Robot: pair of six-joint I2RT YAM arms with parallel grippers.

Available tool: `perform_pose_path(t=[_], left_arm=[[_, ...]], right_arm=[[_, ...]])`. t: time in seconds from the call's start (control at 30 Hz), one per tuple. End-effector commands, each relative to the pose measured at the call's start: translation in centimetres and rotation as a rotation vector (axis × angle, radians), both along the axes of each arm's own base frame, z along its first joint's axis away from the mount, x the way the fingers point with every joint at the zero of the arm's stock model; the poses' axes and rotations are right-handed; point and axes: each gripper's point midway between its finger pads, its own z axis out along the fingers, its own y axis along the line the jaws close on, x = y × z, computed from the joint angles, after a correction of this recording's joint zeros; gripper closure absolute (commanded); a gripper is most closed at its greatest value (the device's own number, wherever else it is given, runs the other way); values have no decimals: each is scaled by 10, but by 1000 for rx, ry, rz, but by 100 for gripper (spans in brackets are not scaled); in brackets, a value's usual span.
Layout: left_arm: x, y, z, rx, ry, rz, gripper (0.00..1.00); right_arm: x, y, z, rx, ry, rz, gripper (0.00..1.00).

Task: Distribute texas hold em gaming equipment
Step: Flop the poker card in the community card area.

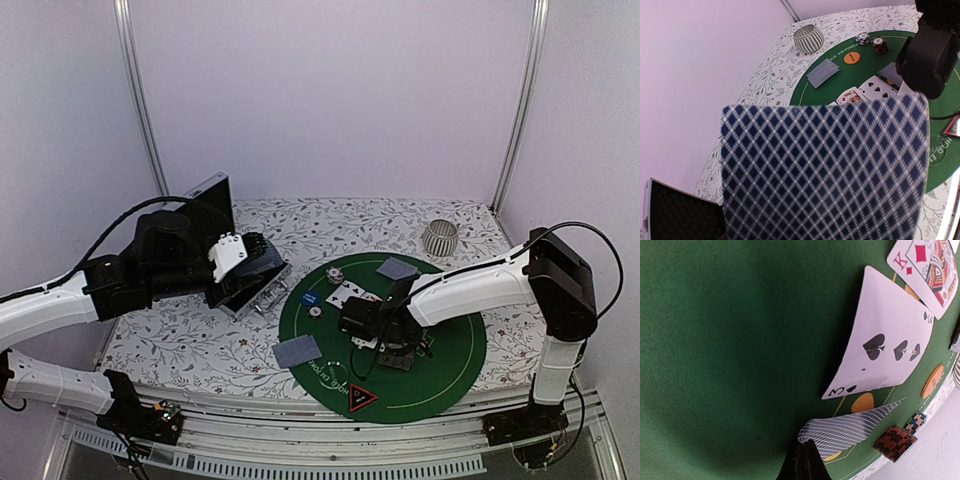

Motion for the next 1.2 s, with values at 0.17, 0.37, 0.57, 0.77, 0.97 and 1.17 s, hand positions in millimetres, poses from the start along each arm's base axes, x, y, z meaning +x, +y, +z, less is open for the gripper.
perform_pose_path(t=[0.17,0.37,0.57,0.77,0.97,1.17], left_arm=[[-1,-3,1,-11,-5,-12,58],[-1,-4,1,-12,-5,-14,58],[-1,-3,2,-13,-6,-12,58],[-2,-4,2,-15,-6,-16,58],[-3,-4,1,-9,-6,-23,58],[-4,-5,-2,-1,-1,-35,58]], right_arm=[[8,-2,-11,-36,-2,9,98],[11,9,-3,1,-4,4,97],[10,11,-2,7,2,-9,84],[7,14,14,49,-5,-26,61],[10,51,83,321,-59,-29,1],[27,105,201,897,-36,-48,1]])
